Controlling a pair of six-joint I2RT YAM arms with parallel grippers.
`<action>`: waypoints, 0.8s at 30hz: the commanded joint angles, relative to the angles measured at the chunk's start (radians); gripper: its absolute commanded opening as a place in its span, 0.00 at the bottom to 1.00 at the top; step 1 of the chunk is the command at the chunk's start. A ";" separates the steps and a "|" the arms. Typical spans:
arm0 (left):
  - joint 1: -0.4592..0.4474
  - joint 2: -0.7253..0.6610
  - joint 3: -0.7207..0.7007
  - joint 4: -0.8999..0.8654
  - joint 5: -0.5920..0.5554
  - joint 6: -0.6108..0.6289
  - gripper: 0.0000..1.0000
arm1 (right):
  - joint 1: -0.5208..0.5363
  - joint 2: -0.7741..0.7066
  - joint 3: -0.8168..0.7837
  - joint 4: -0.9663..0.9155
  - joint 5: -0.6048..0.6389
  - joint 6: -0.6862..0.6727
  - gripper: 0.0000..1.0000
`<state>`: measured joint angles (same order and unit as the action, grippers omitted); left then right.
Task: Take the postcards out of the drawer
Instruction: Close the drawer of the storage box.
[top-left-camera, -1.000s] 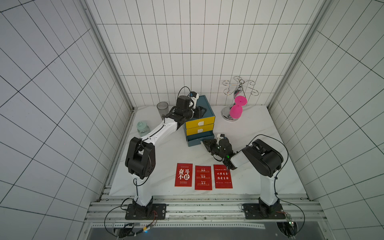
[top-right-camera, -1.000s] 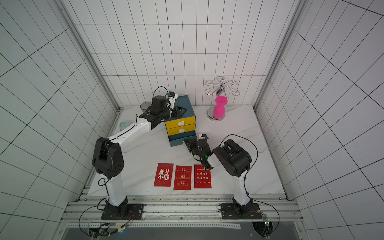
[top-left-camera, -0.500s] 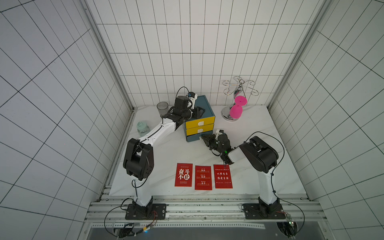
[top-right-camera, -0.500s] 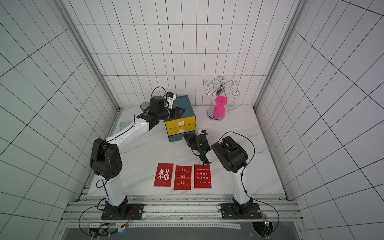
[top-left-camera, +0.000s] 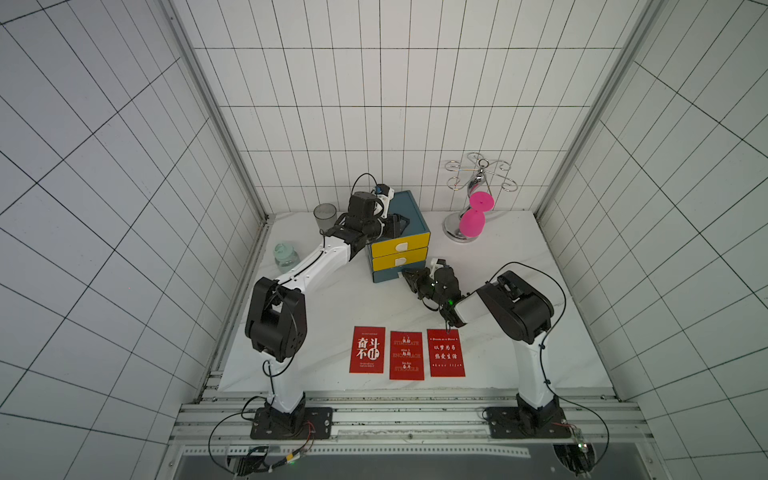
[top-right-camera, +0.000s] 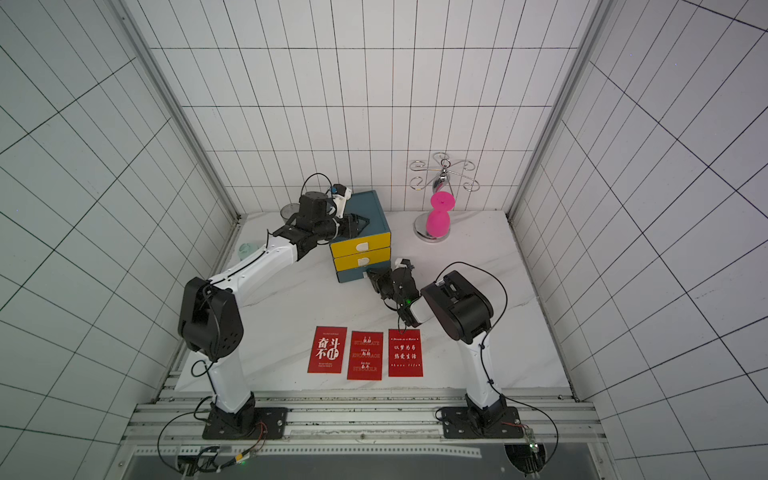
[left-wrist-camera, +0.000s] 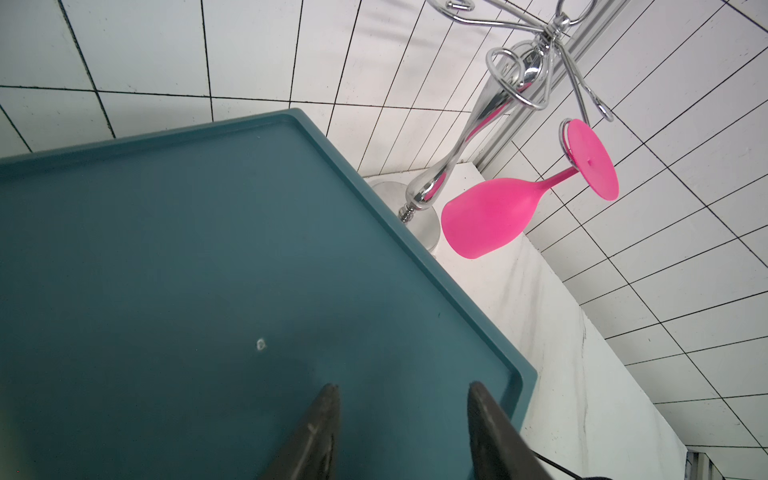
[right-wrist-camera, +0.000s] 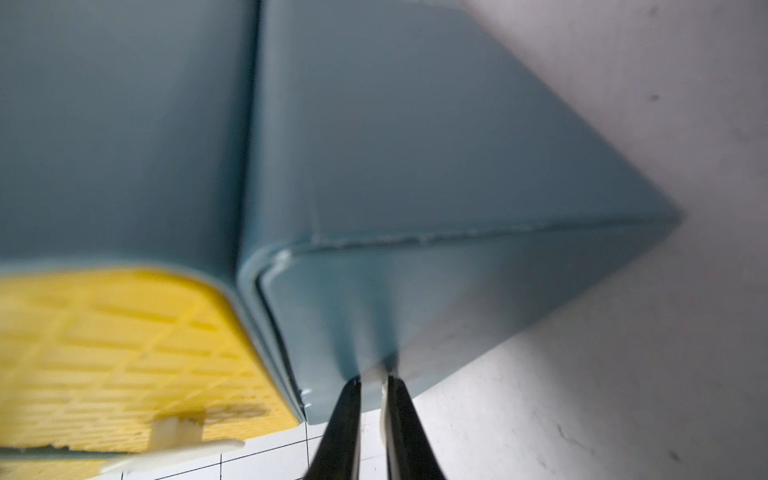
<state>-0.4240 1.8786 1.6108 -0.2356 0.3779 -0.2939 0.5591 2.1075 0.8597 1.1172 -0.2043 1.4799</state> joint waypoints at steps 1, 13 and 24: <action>0.010 0.011 0.002 -0.148 -0.001 0.009 0.51 | 0.008 -0.093 -0.048 -0.022 -0.004 -0.037 0.16; 0.026 -0.097 0.028 -0.086 0.001 -0.029 0.54 | -0.001 -0.499 -0.196 -0.462 -0.052 -0.319 0.24; 0.032 -0.291 -0.142 -0.010 -0.050 -0.058 0.56 | -0.010 -0.752 -0.189 -1.135 -0.041 -0.647 0.30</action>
<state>-0.3977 1.6230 1.5345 -0.2699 0.3580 -0.3393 0.5568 1.3743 0.6872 0.2329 -0.2512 0.9607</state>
